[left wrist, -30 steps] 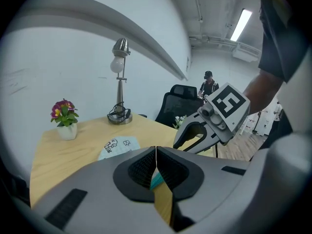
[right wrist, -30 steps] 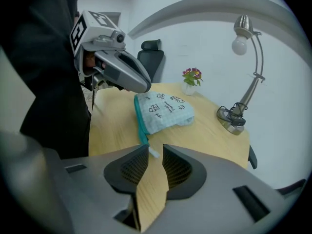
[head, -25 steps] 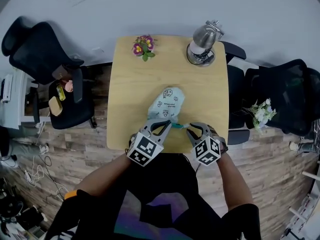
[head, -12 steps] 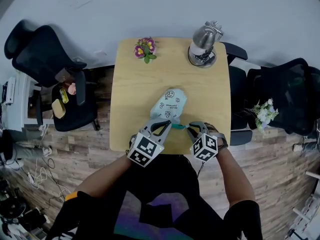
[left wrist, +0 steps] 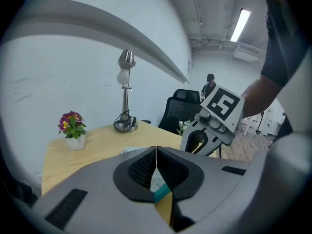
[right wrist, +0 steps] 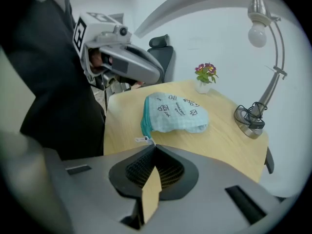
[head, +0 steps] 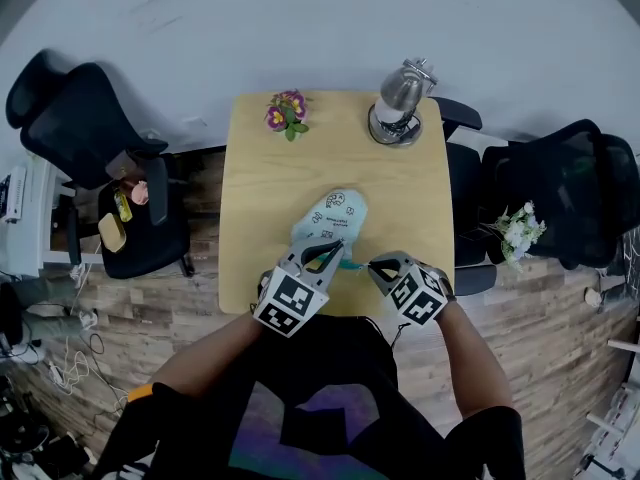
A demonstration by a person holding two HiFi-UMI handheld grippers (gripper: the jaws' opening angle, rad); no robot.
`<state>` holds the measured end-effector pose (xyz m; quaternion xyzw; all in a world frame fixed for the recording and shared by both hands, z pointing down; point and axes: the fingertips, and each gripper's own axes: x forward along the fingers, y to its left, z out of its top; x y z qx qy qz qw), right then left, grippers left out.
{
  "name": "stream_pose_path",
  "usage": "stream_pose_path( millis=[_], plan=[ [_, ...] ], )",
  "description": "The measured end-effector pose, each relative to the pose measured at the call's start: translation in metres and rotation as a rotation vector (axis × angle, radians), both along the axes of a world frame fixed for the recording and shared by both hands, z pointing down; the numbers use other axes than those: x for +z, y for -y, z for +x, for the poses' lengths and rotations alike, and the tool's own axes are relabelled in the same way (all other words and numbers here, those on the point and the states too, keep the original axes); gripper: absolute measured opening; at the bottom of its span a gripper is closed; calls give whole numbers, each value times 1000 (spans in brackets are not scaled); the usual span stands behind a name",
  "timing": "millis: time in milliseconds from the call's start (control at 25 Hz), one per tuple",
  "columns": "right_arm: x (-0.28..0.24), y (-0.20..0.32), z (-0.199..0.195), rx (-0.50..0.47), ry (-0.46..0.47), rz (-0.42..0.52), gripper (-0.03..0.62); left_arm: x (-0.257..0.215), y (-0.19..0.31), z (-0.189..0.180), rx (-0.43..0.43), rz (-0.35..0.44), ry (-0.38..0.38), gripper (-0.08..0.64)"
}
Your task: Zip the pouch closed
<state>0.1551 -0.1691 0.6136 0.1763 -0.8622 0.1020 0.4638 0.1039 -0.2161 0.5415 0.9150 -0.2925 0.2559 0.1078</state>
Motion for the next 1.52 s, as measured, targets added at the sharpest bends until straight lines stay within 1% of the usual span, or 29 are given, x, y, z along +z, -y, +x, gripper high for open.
stream_pose_path(
  millis=[160,320,440,680,840,960,1080,1200,1360,1520],
  plan=[
    [-33,7,-11,82,118,-38,18,-22,6,0,-5,39,-36,12],
    [-59,17,-19,152,187,-48,17,-42,12,-8,-21,63,-58,11],
    [-75,24,-23,198,231,-59,17,-54,13,-14,-19,54,-72,11],
    [-100,33,-33,291,330,-107,17,-64,4,-22,24,4,-94,12],
    [-108,36,-39,312,342,-107,17,-49,-3,-24,36,-62,-91,14],
    [-110,36,-43,311,348,-108,17,-40,-3,-25,38,-91,-76,88],
    [-110,35,-46,311,352,-111,17,-35,-1,-26,43,-98,-52,110],
    [-110,35,-46,310,354,-109,17,-30,-1,-24,46,-108,-41,112],
    [-109,35,-47,311,354,-107,17,-28,-3,-18,58,-100,-23,110],
    [-108,35,-47,314,350,-108,17,-27,-2,-18,45,-98,-14,101]
  ],
)
